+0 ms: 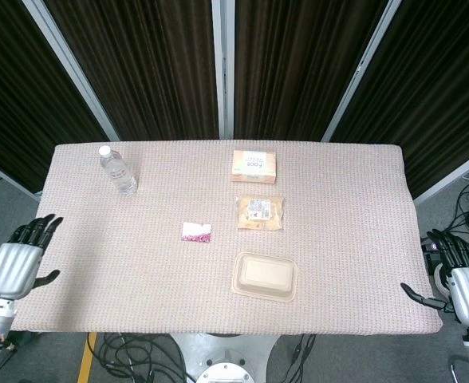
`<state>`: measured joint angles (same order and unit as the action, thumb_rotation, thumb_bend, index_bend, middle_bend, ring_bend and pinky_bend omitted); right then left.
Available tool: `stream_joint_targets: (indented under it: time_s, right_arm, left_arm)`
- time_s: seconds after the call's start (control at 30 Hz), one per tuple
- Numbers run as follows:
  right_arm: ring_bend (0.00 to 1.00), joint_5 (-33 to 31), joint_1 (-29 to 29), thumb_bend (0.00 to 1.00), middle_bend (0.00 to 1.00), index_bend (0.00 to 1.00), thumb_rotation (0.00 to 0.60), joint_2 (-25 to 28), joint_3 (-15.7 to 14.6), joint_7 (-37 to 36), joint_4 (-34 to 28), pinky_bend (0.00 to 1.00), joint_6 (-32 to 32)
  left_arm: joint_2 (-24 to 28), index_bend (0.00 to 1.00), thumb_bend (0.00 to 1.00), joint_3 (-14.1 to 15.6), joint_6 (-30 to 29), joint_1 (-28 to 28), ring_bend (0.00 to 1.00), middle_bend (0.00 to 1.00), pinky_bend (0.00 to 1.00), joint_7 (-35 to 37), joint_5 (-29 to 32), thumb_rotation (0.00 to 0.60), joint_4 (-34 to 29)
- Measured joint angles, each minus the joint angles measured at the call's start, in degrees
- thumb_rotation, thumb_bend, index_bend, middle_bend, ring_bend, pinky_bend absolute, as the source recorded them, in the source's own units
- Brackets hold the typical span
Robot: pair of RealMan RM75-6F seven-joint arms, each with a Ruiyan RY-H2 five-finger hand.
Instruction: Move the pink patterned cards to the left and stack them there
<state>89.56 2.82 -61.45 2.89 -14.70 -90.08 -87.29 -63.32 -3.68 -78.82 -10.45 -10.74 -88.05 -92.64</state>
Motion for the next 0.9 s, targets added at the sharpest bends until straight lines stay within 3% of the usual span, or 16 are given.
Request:
stream_joint_targets:
  time_s: [0.17,0.37,0.53,0.9]
  right_arm:
    - [0.00,-0.18,0.11,0.09,0.07,0.07,0.260,0.50,0.07,0.65,-0.66,0.04,0.18]
    - [0.00,-0.45,0.27,0.09,0.07,0.07,0.257,0.98,0.09,1.52,-1.60,0.04,0.57]
    - [0.00,-0.95,0.40,0.09,0.07,0.07,0.258,1.12,0.03,2.01,-1.93,0.04,1.27]
    - [0.00,-1.60,0.68,0.09,0.07,0.07,0.257,0.89,0.01,1.89,-1.70,0.04,2.11]
  left_arm:
    - [-0.61,0.17,0.30,-0.91,8.40,-7.20,0.55,0.54,0.64,3.22,-1.92,0.600,3.03]
    - [-3.67,0.19,0.47,-1.36,19.07,-17.95,0.74,0.67,0.83,9.96,-5.65,0.600,9.19]
    - [-8.94,0.19,0.53,-1.18,26.10,-25.52,0.81,0.77,0.87,12.61,-8.08,0.600,14.89]
    - [-18.51,0.19,0.54,-1.15,35.96,-34.23,0.82,0.77,0.87,12.41,-5.99,0.600,22.28]
